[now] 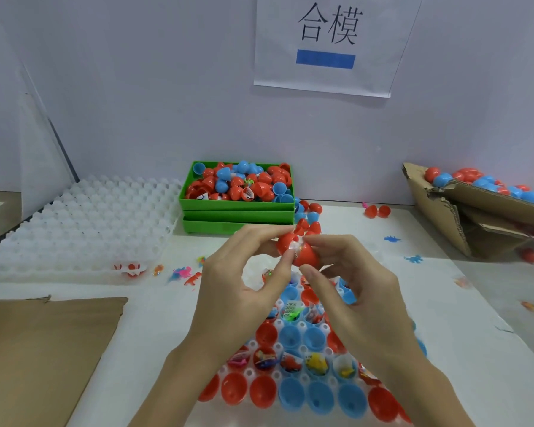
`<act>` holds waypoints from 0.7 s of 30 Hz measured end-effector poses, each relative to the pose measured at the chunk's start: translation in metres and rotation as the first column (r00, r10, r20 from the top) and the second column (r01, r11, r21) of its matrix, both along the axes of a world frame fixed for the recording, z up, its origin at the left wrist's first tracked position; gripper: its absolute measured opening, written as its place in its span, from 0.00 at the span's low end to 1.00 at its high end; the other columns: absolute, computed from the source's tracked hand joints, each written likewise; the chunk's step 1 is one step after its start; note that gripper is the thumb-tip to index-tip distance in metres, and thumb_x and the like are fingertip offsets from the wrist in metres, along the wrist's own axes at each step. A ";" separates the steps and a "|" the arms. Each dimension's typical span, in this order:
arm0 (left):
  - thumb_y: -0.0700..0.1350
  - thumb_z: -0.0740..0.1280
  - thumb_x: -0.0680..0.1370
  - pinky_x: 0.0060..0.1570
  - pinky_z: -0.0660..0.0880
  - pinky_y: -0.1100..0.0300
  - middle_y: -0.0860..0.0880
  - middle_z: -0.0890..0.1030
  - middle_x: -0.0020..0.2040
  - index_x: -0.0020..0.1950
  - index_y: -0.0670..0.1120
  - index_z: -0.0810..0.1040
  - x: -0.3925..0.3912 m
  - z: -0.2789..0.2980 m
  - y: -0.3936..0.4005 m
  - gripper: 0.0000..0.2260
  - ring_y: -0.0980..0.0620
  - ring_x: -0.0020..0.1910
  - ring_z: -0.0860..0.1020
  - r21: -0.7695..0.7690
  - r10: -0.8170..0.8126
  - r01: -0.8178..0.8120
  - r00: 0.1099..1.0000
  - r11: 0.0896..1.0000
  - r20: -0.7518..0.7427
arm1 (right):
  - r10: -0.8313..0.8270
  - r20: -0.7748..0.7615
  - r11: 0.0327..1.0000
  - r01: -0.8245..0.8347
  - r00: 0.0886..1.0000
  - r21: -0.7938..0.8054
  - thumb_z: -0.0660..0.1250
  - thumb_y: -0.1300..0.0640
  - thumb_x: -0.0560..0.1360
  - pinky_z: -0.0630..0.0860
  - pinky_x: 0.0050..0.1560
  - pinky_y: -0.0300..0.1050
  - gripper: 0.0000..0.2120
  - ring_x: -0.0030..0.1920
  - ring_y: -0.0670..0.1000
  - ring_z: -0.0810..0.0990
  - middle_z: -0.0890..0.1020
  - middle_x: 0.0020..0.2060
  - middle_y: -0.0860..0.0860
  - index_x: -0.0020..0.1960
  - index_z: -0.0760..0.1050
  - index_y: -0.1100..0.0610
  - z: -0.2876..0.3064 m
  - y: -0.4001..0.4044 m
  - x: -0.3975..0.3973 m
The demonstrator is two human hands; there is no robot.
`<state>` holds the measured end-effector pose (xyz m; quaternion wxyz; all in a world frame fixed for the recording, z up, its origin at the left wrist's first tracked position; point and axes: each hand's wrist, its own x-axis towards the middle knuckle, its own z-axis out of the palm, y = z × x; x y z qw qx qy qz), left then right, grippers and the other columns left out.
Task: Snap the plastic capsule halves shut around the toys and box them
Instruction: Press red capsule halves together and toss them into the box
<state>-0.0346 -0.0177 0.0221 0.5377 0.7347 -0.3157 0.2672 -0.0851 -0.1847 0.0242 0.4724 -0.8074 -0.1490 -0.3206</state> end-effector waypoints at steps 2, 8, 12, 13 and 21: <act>0.41 0.73 0.78 0.54 0.81 0.60 0.56 0.84 0.52 0.61 0.48 0.83 0.000 -0.002 0.000 0.12 0.53 0.52 0.84 -0.012 0.007 -0.008 0.999 1.000 -0.041 | -0.020 0.057 0.998 0.023 0.998 -0.057 0.70 0.54 0.79 0.78 0.50 0.32 0.13 0.51 0.45 0.83 0.82 0.51 0.39 0.63 0.79 0.50 0.000 0.001 0.000; 0.41 0.73 0.77 0.53 0.80 0.65 0.57 0.84 0.50 0.54 0.54 0.80 -0.001 0.000 -0.001 0.10 0.53 0.51 0.85 -0.054 -0.062 0.057 0.993 0.997 -0.098 | -0.079 0.066 0.992 0.085 0.995 -0.099 0.68 0.54 0.78 0.78 0.50 0.30 0.15 0.50 0.43 0.82 0.83 0.51 0.43 0.64 0.79 0.51 -0.001 0.001 0.001; 0.40 0.73 0.77 0.52 0.80 0.65 0.57 0.84 0.49 0.54 0.50 0.83 0.002 -0.002 0.000 0.08 0.53 0.50 0.85 -0.010 -0.032 0.032 0.999 0.999 -0.012 | -0.061 0.025 0.998 0.062 0.998 -0.028 0.70 0.54 0.78 0.82 0.49 0.38 0.15 0.51 0.48 0.84 0.83 0.51 0.43 0.64 0.79 0.51 -0.003 0.002 0.001; 0.40 0.73 0.77 0.52 0.80 0.64 0.57 0.84 0.49 0.54 0.50 0.83 0.002 -0.002 0.001 0.07 0.54 0.50 0.85 0.003 -0.028 0.028 1.000 1.000 0.002 | -0.051 0.013 0.999 0.052 0.999 -0.012 0.70 0.54 0.79 0.82 0.49 0.40 0.15 0.51 0.48 0.84 0.83 0.51 0.43 0.65 0.79 0.50 -0.003 0.002 0.000; 0.44 0.73 0.79 0.60 0.78 0.65 0.54 0.85 0.60 0.57 0.45 0.86 0.004 -0.002 0.006 0.08 0.60 0.59 0.83 0.074 -0.024 0.015 0.992 0.997 0.126 | -0.020 0.001 0.999 0.020 1.000 0.051 0.69 0.56 0.79 0.82 0.50 0.39 0.16 0.55 0.49 0.84 0.83 0.55 0.42 0.66 0.78 0.48 -0.003 0.003 0.000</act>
